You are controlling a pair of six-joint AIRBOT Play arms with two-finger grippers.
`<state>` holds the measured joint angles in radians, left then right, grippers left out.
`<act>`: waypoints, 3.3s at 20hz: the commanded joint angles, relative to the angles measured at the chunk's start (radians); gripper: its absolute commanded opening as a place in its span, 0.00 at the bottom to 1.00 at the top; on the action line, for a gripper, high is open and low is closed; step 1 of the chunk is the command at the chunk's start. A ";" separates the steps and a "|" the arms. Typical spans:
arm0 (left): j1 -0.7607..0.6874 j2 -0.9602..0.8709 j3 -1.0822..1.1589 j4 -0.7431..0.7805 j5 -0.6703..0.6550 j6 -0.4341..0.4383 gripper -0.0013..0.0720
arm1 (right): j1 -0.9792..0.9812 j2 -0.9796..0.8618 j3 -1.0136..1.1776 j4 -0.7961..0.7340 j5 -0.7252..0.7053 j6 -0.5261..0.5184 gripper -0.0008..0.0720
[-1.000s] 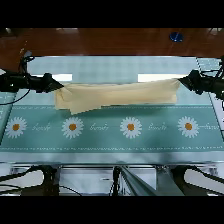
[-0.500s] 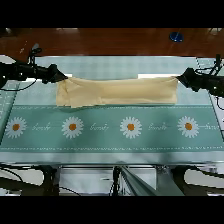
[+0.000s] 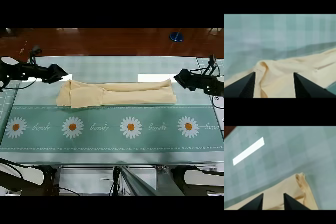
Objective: Fold the shirts.
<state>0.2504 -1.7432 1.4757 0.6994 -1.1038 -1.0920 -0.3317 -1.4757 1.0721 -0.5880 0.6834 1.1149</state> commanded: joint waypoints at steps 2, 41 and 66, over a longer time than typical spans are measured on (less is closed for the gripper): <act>0.106 0.038 0.108 0.000 -0.095 0.007 0.80 | -0.072 0.065 0.083 -0.154 0.100 -0.003 0.58; -0.504 0.042 0.101 -0.124 -0.189 -0.224 0.05 | -0.016 0.261 0.180 -0.170 0.620 0.214 0.05; -0.850 -0.271 0.146 -0.558 0.153 -0.122 0.05 | -0.015 0.523 0.179 -0.200 0.734 0.261 0.05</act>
<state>-0.6712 -2.0293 1.6138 0.2058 -0.8646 -1.3113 -0.3470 -0.9577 1.2507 -0.7872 1.4246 1.3743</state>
